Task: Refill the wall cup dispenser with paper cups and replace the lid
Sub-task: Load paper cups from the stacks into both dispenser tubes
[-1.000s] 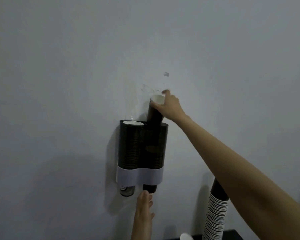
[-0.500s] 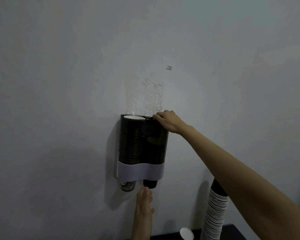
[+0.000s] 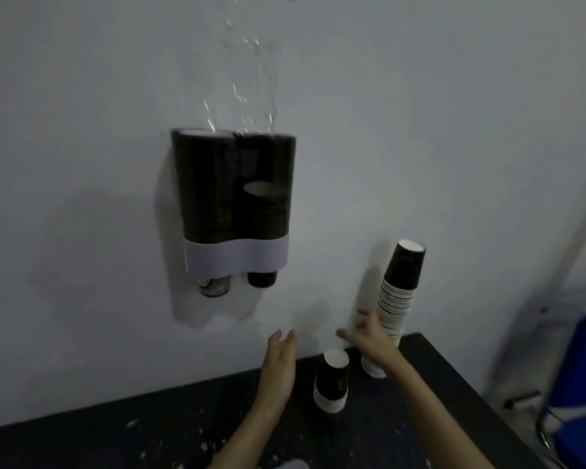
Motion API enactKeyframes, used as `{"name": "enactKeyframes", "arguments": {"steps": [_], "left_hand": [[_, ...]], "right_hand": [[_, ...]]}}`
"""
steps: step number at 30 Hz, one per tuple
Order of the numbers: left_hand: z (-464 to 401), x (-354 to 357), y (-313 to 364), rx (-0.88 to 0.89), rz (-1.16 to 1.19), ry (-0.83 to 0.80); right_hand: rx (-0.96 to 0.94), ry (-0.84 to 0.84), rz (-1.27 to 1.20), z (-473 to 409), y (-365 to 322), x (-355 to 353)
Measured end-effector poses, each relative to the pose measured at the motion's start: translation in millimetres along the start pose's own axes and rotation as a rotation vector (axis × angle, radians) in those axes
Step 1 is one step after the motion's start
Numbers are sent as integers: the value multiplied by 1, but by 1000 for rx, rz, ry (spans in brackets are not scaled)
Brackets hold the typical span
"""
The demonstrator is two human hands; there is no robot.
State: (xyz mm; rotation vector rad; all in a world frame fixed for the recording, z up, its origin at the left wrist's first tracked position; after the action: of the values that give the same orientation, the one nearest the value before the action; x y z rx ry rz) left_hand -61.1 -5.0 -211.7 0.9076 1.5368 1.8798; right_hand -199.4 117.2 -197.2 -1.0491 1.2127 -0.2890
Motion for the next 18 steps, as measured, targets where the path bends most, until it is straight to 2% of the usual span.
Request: {"name": "enactKeyframes", "arguments": {"steps": [3,8,14,18], "left_hand": [[-16,4,-42,-114,-165,-41],[-32,5,-118,-273,-447,-155],[-52,5,-176,-259,-789,-297],[-66,11,-190,-159,-814,-277]], "right_hand": [[51,-118,106,16,62,39],[167,-106,-29,15,116,94],[225,65,22,-3,152,131],[166,111,162,-8,153,138]]}}
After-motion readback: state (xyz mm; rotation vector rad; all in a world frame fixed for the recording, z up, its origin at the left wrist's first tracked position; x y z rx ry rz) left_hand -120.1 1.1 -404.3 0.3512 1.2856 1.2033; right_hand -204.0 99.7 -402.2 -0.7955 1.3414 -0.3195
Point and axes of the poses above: each hand's wrist, its own z-axis away from the middle knuckle, its own x-axis out of the palm, y = z × x, the point moved 4 cm from there along -z, towards the middle knuckle, and after that the axes turned 11 degrees about z, right-handed, at the moved point
